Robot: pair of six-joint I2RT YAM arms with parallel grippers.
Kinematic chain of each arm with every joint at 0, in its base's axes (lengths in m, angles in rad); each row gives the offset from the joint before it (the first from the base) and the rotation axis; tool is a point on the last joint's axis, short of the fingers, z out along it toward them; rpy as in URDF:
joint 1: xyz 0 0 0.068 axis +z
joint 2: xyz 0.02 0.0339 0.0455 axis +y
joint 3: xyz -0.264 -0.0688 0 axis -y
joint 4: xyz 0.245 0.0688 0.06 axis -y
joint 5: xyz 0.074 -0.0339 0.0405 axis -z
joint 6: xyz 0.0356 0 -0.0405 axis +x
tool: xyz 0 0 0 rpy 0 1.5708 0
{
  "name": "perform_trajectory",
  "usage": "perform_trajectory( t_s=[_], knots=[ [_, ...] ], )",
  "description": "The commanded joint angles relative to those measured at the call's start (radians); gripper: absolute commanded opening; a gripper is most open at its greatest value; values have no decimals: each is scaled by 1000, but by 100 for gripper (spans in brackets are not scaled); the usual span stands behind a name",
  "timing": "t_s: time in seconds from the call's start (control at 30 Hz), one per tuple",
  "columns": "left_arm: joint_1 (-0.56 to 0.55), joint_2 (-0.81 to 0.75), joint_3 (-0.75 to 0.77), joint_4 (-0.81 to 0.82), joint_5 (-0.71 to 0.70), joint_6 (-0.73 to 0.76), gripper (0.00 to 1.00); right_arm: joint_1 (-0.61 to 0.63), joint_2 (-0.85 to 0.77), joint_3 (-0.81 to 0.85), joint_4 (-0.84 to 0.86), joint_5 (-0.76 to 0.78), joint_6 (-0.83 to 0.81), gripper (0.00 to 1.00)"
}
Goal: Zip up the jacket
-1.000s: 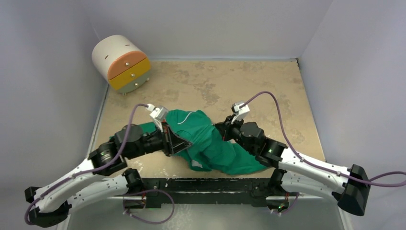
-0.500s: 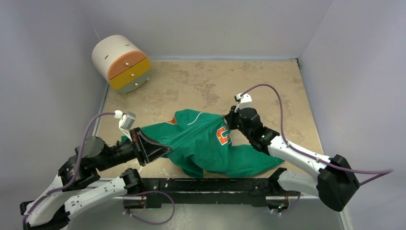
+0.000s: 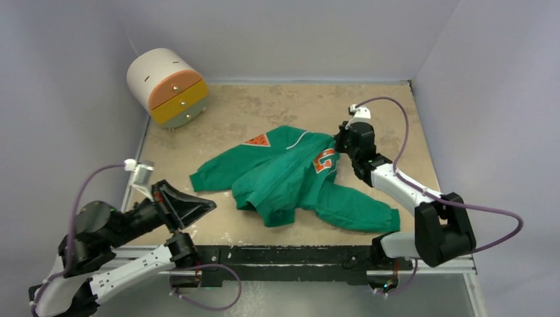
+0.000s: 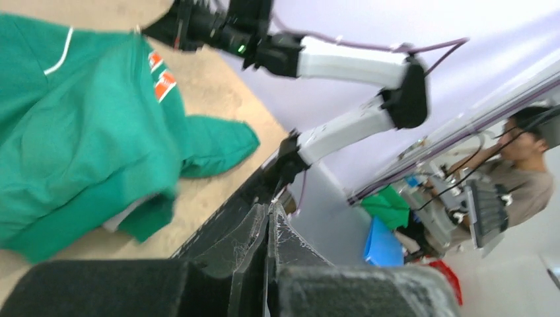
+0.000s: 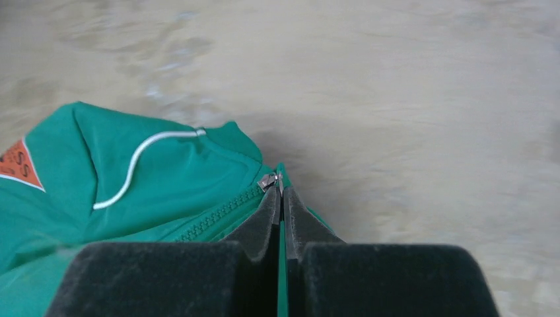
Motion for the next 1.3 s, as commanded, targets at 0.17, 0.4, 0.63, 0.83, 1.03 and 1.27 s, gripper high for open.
perform_trajectory(
  t_s=[0.17,0.4,0.63,0.83,1.03,1.27],
  knots=[
    [-4,-30,32,62,3,0,0,-132,60,127,52,53,-113,0],
    [-4,115,-80,159,-44,15,15,-131,26,145,66,-156,-187,0],
    [-4,415,-215,490,0,-30,15,79,-15,64,24,-158,-161,0],
    [-4,633,-228,639,-123,-1,15,219,-52,-28,-4,-146,-65,0],
    [-4,843,-228,800,-254,-8,15,270,-141,-77,-117,-105,-33,0],
    [3,1092,-212,943,-297,-8,15,272,-310,-124,-243,2,20,0]
  ],
)
